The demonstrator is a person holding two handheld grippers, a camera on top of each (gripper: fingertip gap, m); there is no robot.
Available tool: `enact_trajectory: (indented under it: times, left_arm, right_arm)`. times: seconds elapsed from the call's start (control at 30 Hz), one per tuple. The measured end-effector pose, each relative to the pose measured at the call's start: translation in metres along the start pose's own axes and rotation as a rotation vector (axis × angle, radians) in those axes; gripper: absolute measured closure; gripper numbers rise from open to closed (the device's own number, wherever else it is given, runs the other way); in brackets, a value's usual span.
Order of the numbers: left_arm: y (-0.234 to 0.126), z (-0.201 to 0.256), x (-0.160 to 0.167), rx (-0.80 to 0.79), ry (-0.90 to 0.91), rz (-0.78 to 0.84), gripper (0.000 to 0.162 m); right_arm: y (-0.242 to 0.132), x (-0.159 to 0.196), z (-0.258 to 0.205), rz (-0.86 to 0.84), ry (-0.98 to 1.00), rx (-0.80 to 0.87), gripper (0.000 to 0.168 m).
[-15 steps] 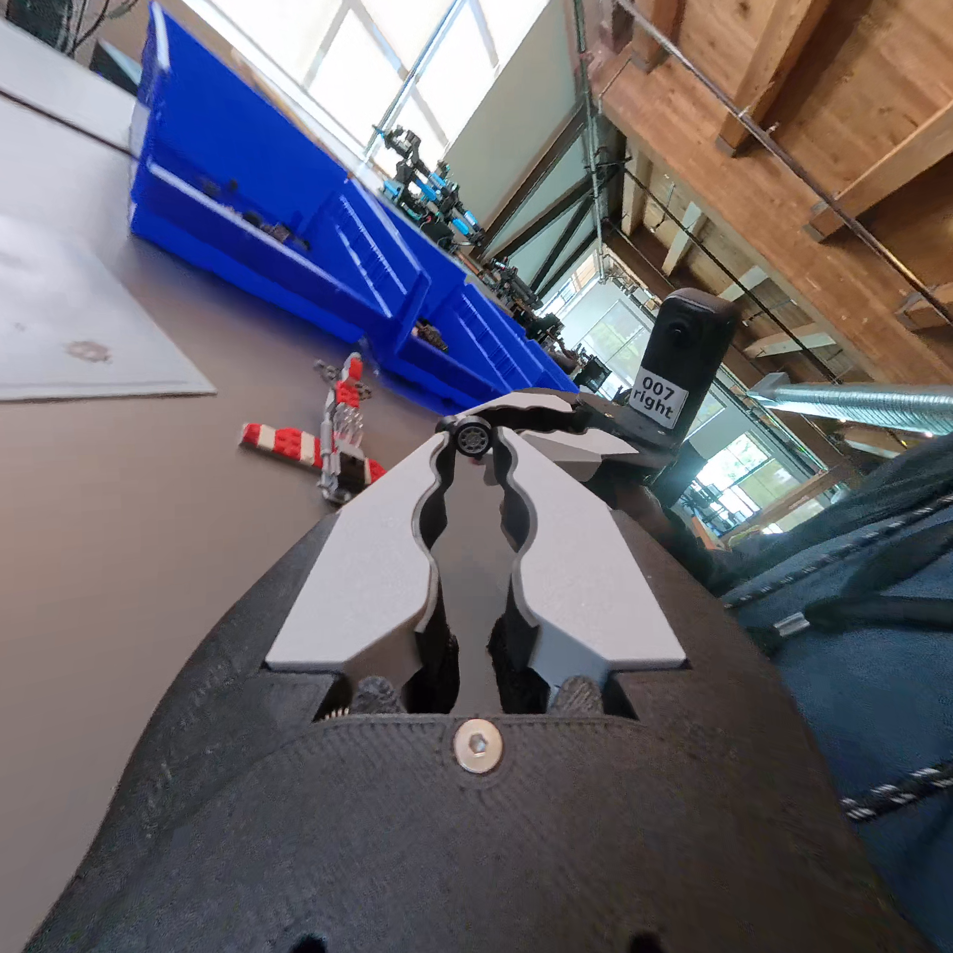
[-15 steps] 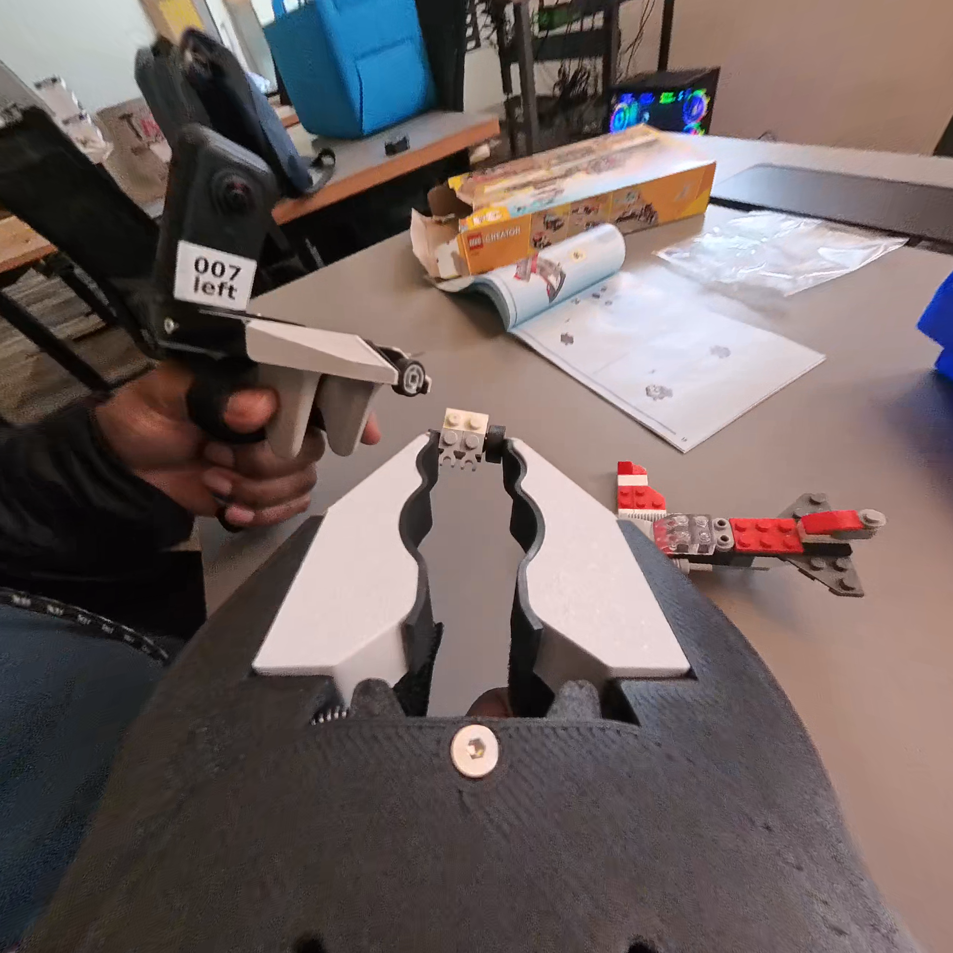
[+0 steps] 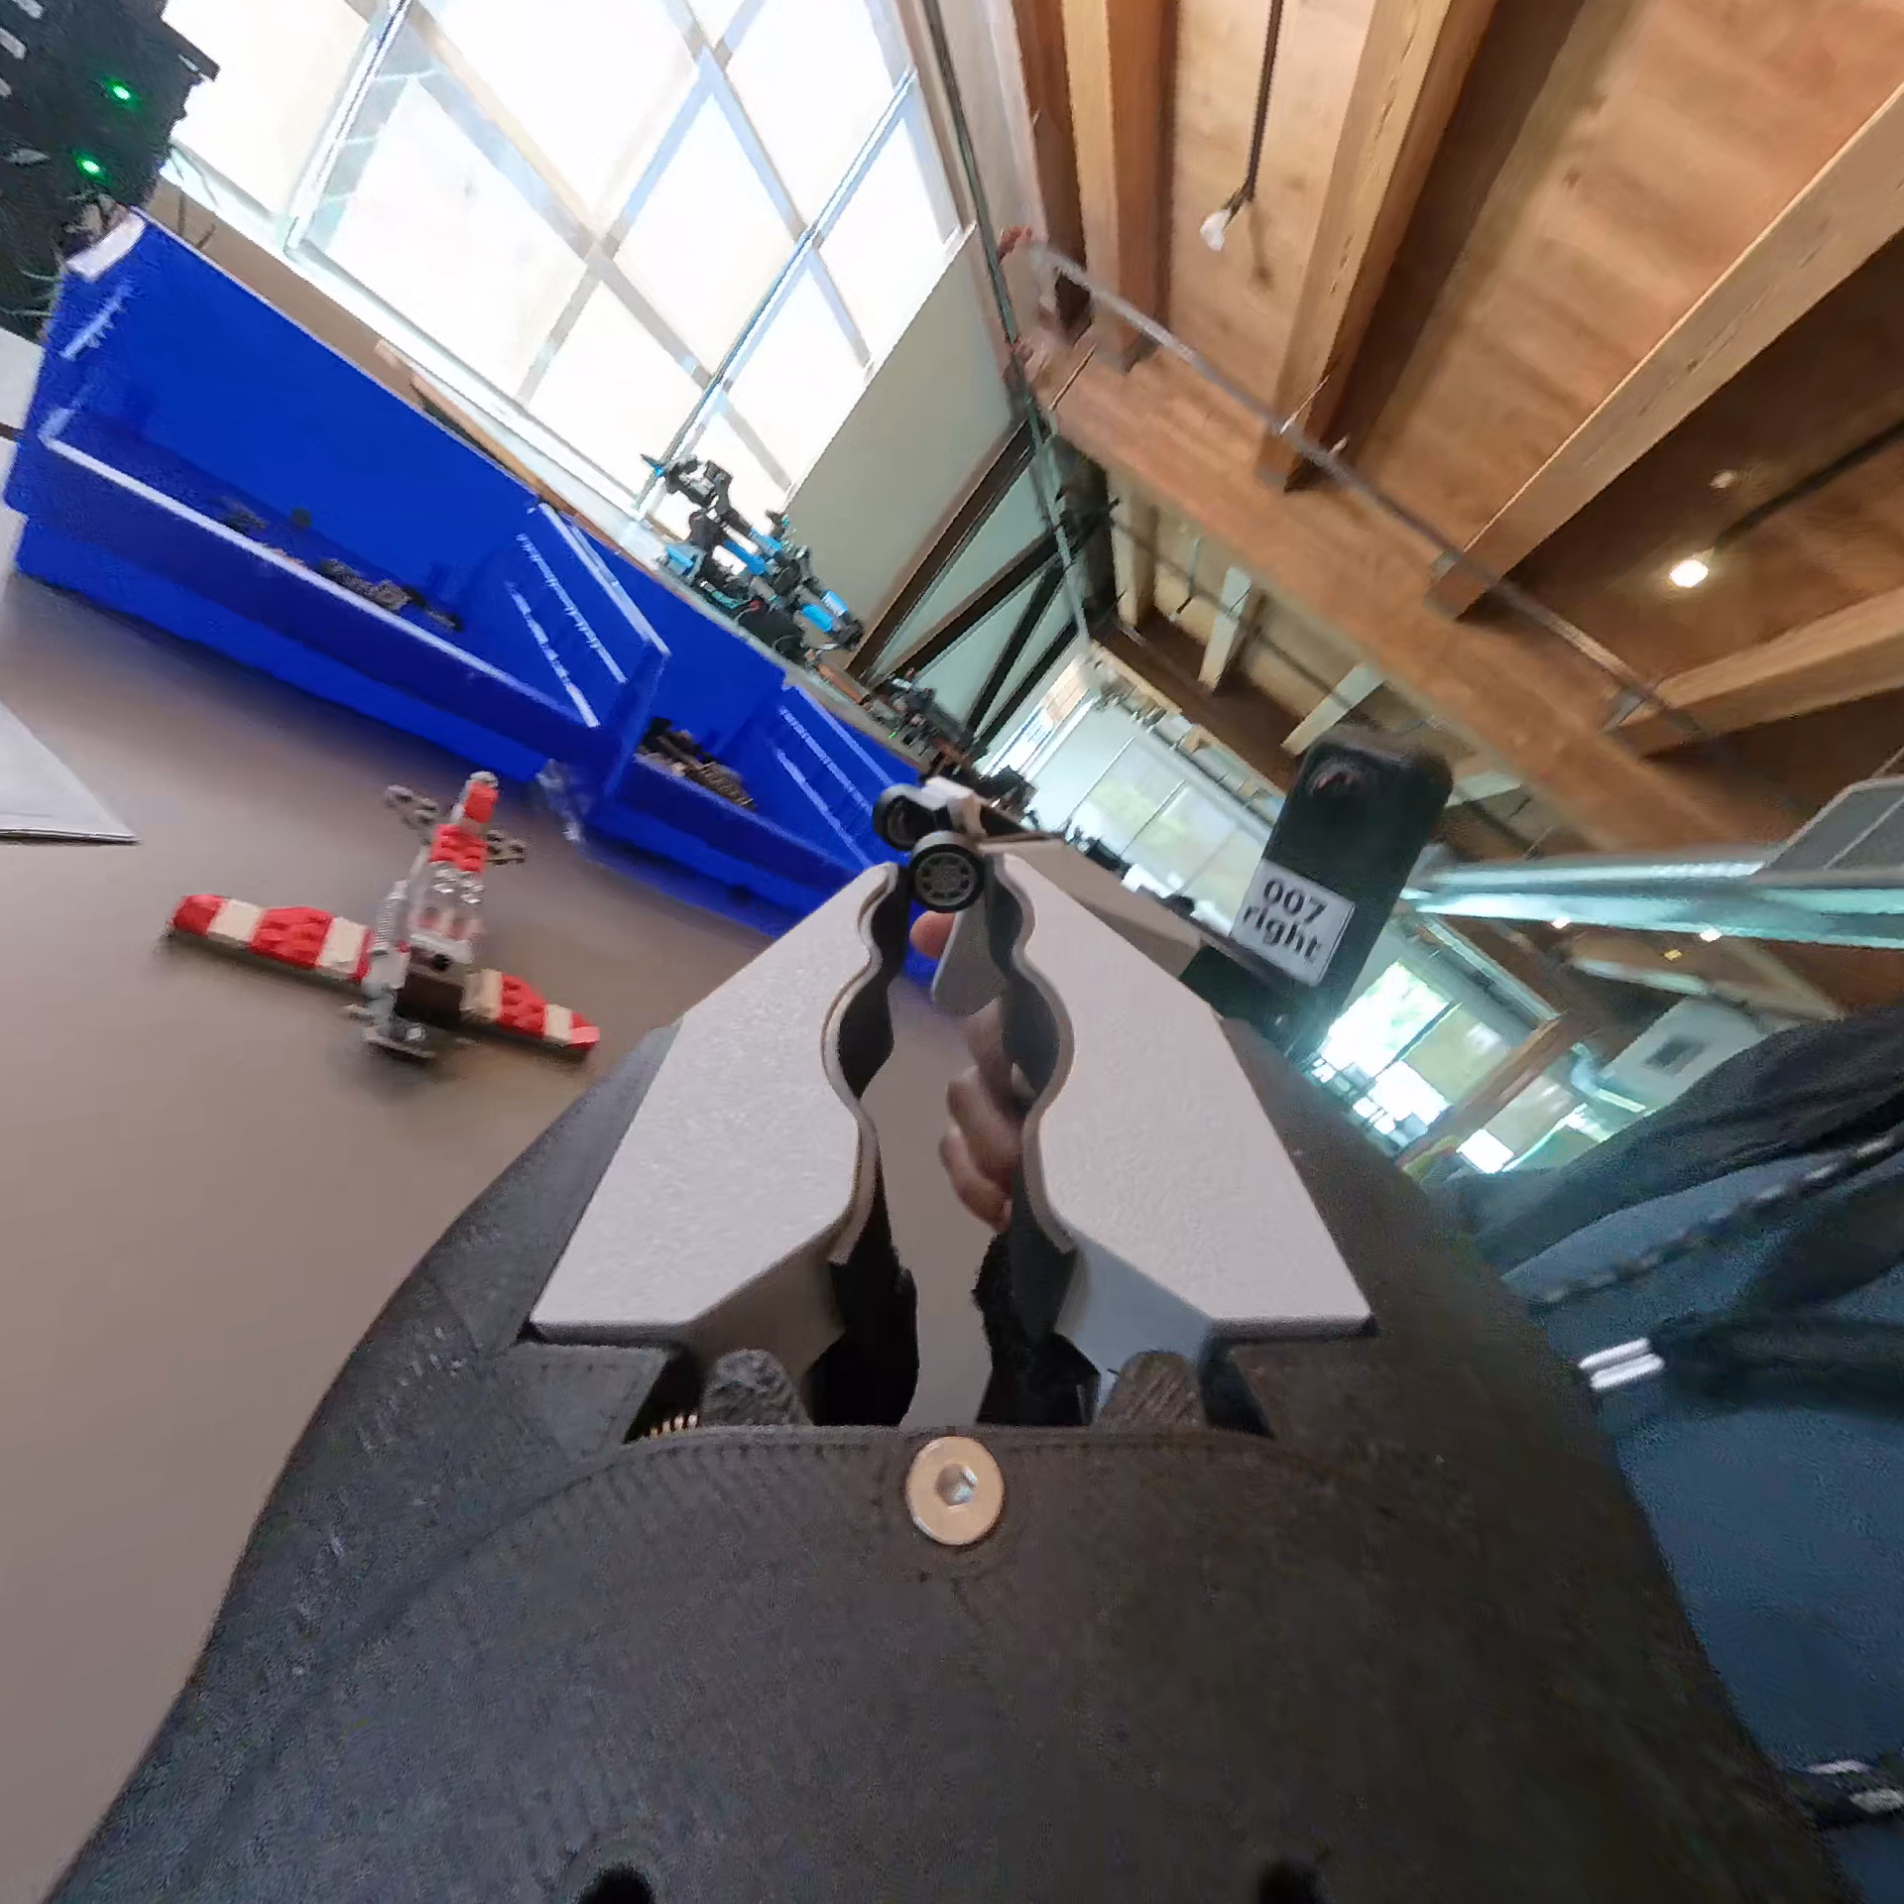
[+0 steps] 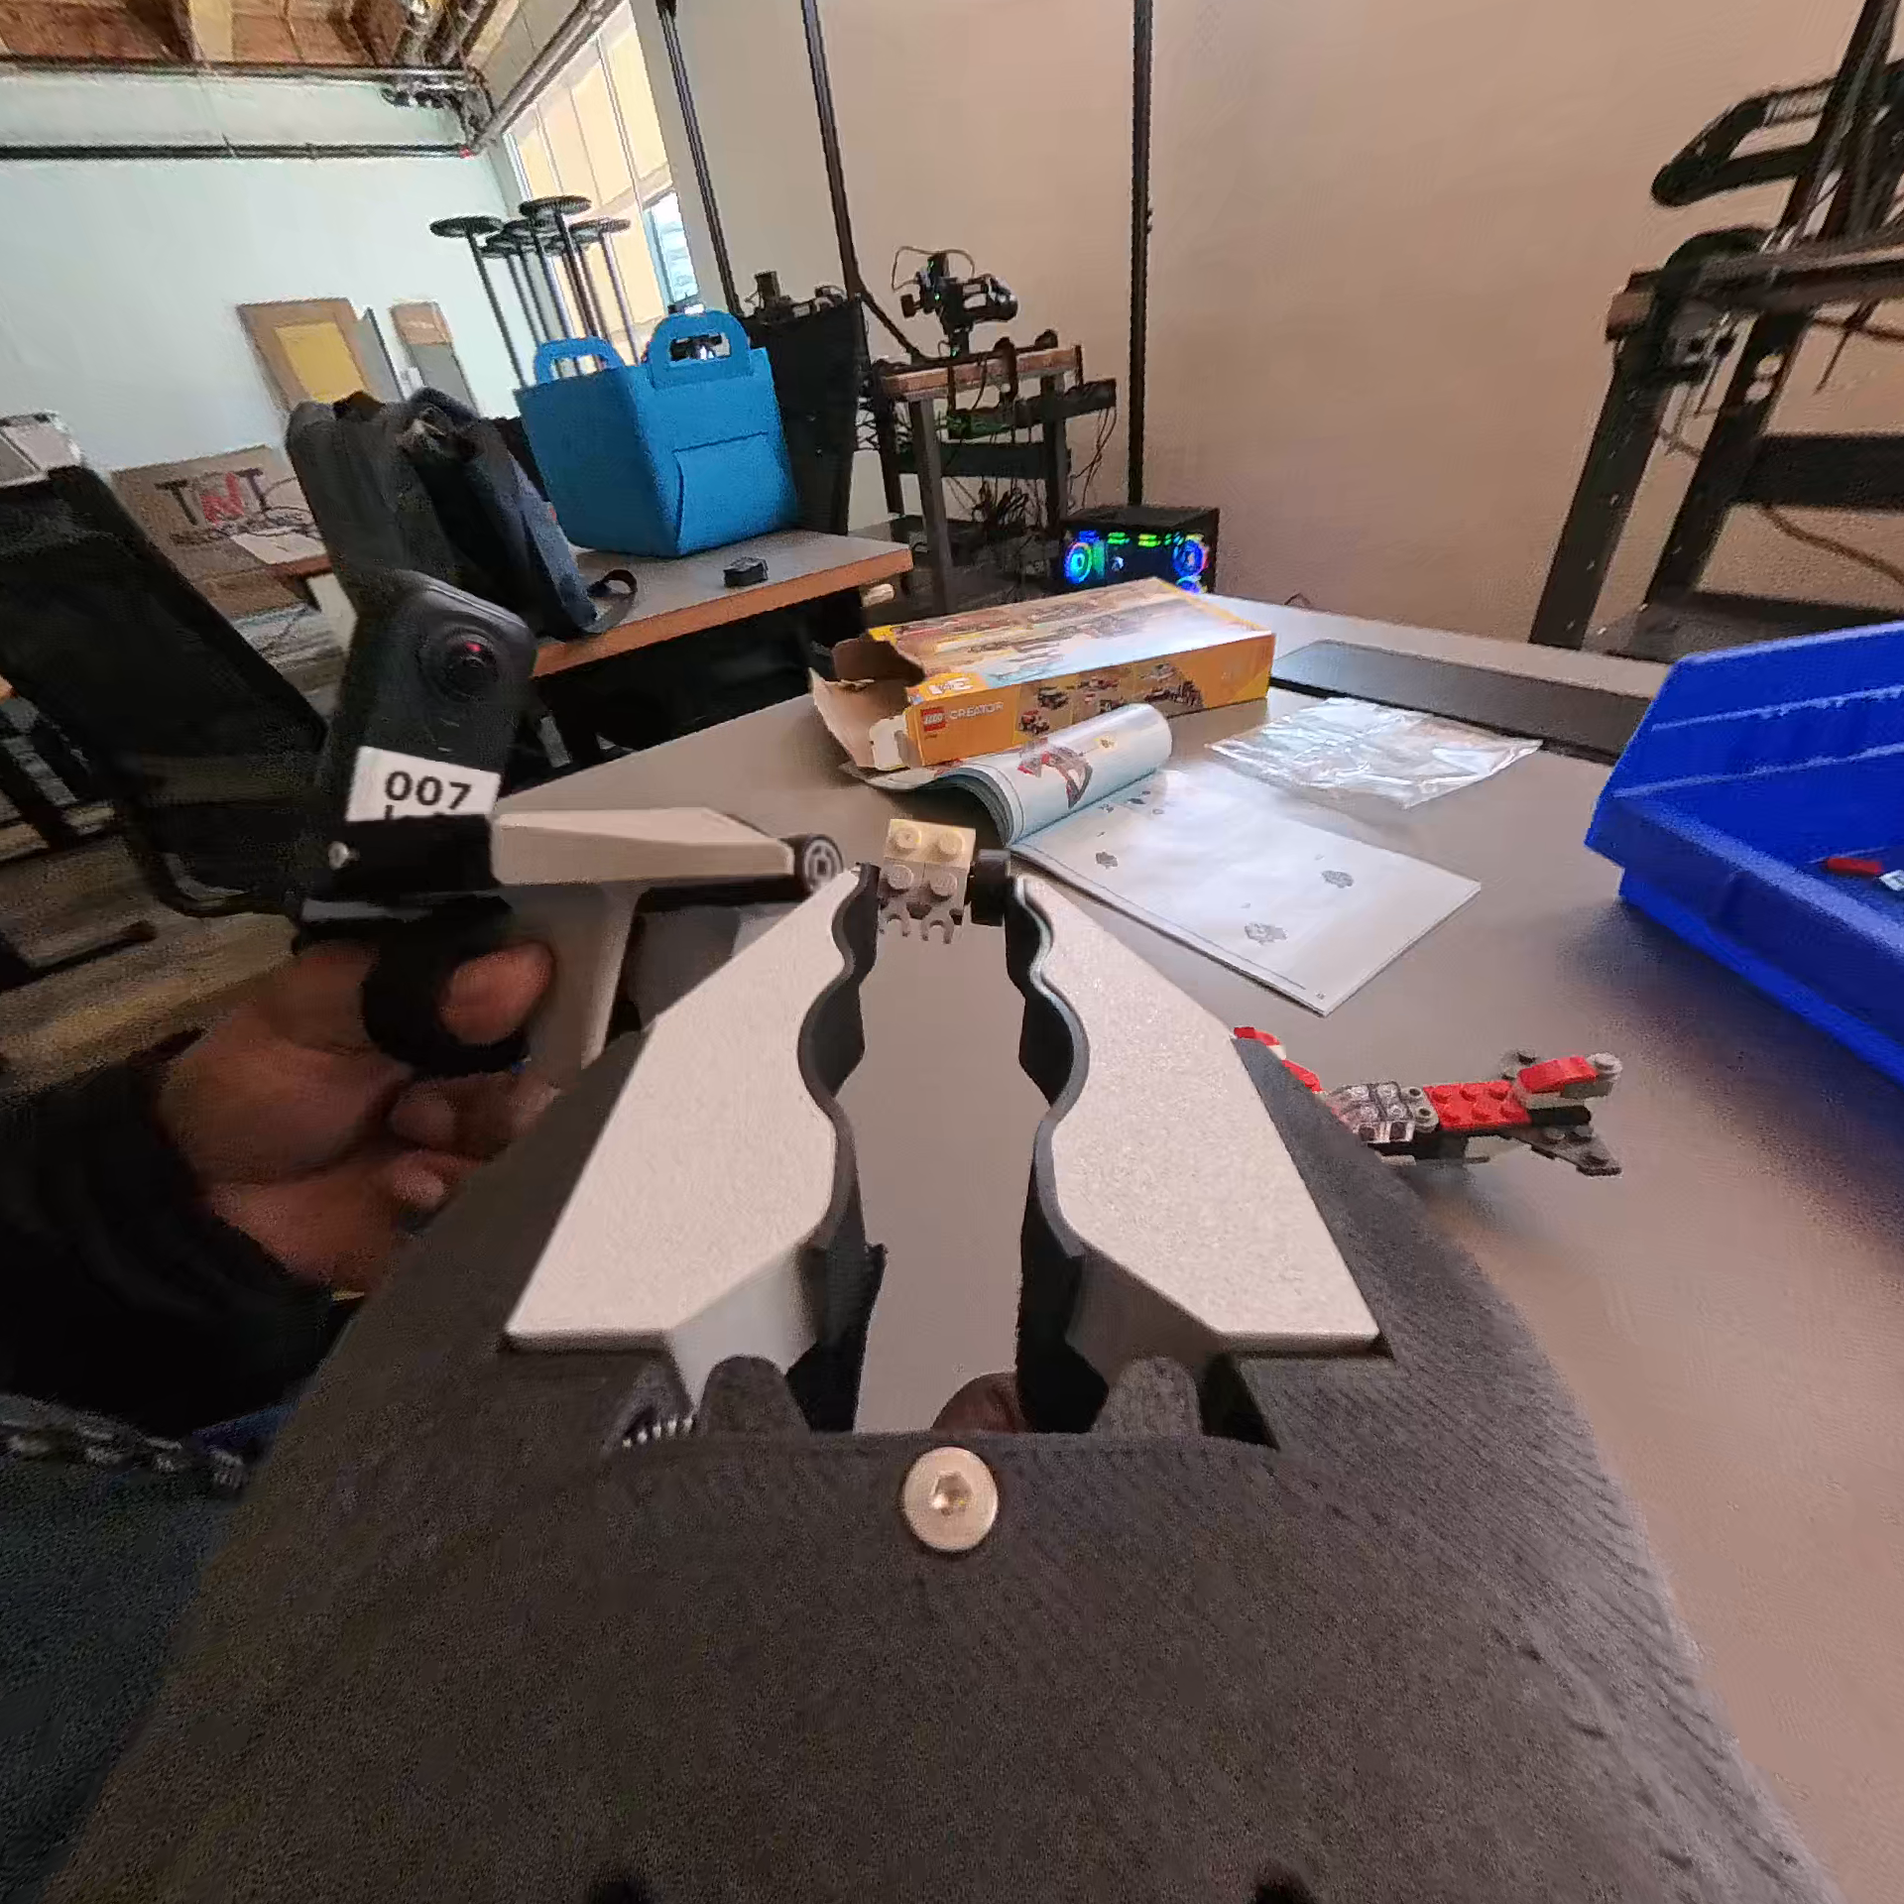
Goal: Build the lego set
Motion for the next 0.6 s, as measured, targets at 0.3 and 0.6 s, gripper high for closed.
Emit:
enact_trajectory:
  times: [0.3,0.6]
  left_arm:
    - [0.020,0.015,0.012,0.103,-0.135,0.109,0.148]
    - [0.029,0.009,0.029,0.170,-0.261,0.147,0.148]
  right_arm:
    - [-0.022,-0.010,-0.012,0.107,-0.140,0.074,0.144]
    - [-0.028,-0.005,-0.013,0.104,-0.260,0.135,0.144]
Point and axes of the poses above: each gripper's, where its closed fingertips meet, y out along the fingers, x out of its underside, z = x × y across the jaws, the point moved 10 cm from there along -y, back along the fingers, and after that the axes turned 1 degree about x, right-handed, at the moved point
